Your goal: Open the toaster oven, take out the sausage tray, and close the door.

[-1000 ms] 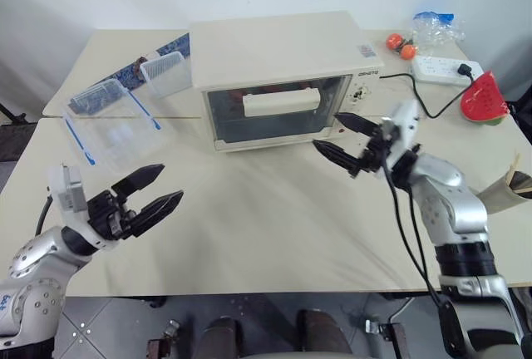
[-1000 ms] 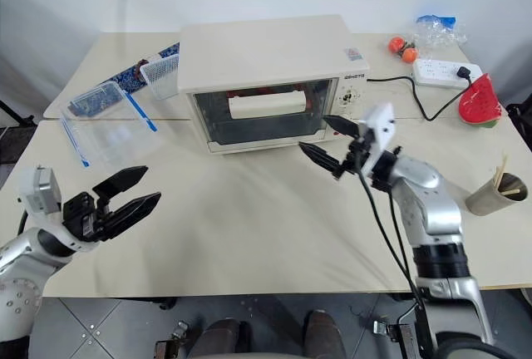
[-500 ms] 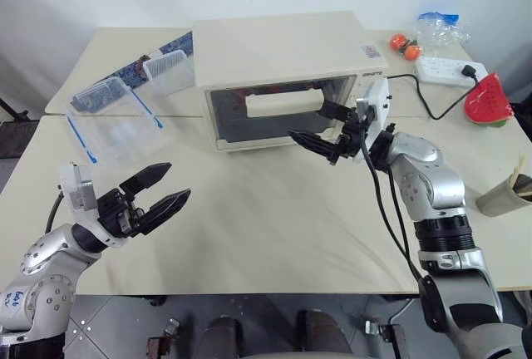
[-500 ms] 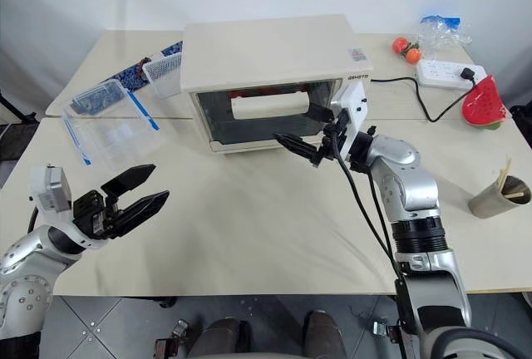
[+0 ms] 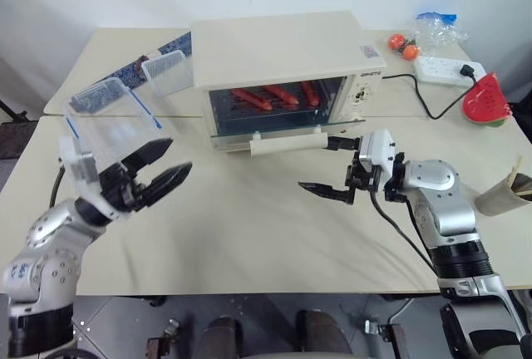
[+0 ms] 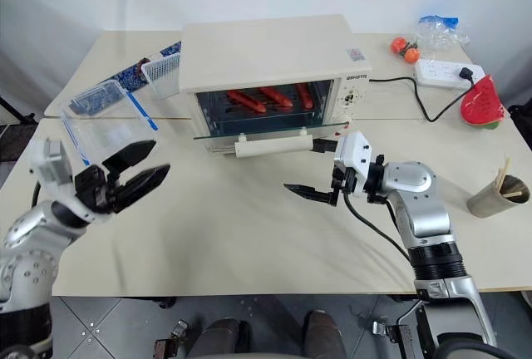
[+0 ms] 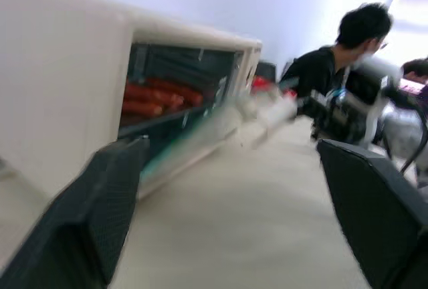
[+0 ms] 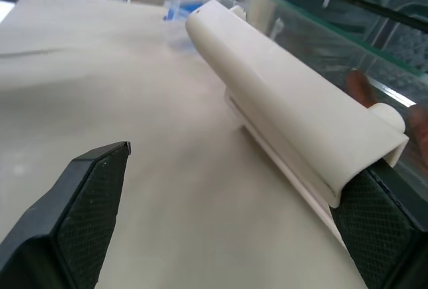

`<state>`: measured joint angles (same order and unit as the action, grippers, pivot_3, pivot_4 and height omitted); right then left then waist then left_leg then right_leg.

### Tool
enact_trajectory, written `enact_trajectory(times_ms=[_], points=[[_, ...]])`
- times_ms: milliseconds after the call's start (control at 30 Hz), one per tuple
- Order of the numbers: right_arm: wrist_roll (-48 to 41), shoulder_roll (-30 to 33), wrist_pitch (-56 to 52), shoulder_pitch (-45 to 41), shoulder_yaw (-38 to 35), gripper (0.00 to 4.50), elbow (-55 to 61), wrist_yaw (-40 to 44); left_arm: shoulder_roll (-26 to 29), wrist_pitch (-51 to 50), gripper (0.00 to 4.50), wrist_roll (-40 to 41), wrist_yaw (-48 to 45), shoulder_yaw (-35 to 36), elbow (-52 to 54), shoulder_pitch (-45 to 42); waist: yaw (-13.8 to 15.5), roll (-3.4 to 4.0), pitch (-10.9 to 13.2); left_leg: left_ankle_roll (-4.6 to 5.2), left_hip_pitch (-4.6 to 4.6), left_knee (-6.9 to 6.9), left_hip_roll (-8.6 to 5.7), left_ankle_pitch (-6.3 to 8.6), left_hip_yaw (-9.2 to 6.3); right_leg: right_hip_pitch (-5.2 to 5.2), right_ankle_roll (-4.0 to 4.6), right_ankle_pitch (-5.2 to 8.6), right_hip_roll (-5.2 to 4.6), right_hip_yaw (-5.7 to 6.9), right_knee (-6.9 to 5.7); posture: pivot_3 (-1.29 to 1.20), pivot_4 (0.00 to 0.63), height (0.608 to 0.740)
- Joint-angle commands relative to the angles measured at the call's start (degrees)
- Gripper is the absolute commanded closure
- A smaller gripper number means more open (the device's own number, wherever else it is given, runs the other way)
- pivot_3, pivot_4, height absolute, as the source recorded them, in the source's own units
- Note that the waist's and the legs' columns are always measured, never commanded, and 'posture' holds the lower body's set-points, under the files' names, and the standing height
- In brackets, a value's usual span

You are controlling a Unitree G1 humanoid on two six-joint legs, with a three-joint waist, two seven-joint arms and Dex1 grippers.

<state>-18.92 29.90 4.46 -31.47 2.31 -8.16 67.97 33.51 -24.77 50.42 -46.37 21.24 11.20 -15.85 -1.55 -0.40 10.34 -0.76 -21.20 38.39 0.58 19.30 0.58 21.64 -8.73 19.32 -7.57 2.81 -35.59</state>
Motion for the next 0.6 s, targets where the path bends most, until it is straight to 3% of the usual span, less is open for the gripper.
enact_trajectory(times_ms=[33, 267, 300, 600], points=[[0.52, -0.6, 4.71, -1.24, -0.4, 0.0, -0.28, 0.15, -1.88, 4.44, 1.85, -5.84, 1.21, -2.72, -6.81, -6.02, 0.0, 0.0, 0.0, 0.0, 0.0, 0.02, -0.01, 0.0, 0.03, -0.02, 0.0, 0.0, 0.01, 0.04, 0.01, 0.0, 0.15, 0.74], [1.74, -1.12, 7.46, -1.68, -0.28, 0.0, -2.14, -0.47, -6.83, 7.54, 4.12, -12.2, 0.67, -8.05, -17.65, -15.78, -0.15, -0.01, 0.01, -0.04, -0.03, 0.01, -0.01, 0.01, 0.07, -0.04, 0.0, 0.0, 0.01, 0.36, -0.01, 0.0, 0.15, 0.74], [2.12, -1.09, 7.83, -1.67, -0.2, 0.0, -2.32, -0.63, -7.18, 7.93, 4.27, -12.91, 0.43, -8.58, -18.68, -16.48, -0.12, -0.01, 0.01, -0.04, -0.03, 0.02, 0.0, 0.01, 0.07, -0.04, 0.0, 0.0, 0.01, 0.45, -0.02, 0.0, 0.15, 0.74], [2.68, 1.01, 8.09, 3.51, -2.0, 0.0, 1.05, -2.85, -9.42, 7.82, 4.41, -15.27, -3.42, -12.12, -22.14, -19.1, 0.07, -0.02, 0.01, -0.05, -0.12, 0.26, 0.02, 0.01, 0.07, -0.11, 0.0, 0.0, -0.04, 0.72, -0.07, 0.0, 0.15, 0.74]])
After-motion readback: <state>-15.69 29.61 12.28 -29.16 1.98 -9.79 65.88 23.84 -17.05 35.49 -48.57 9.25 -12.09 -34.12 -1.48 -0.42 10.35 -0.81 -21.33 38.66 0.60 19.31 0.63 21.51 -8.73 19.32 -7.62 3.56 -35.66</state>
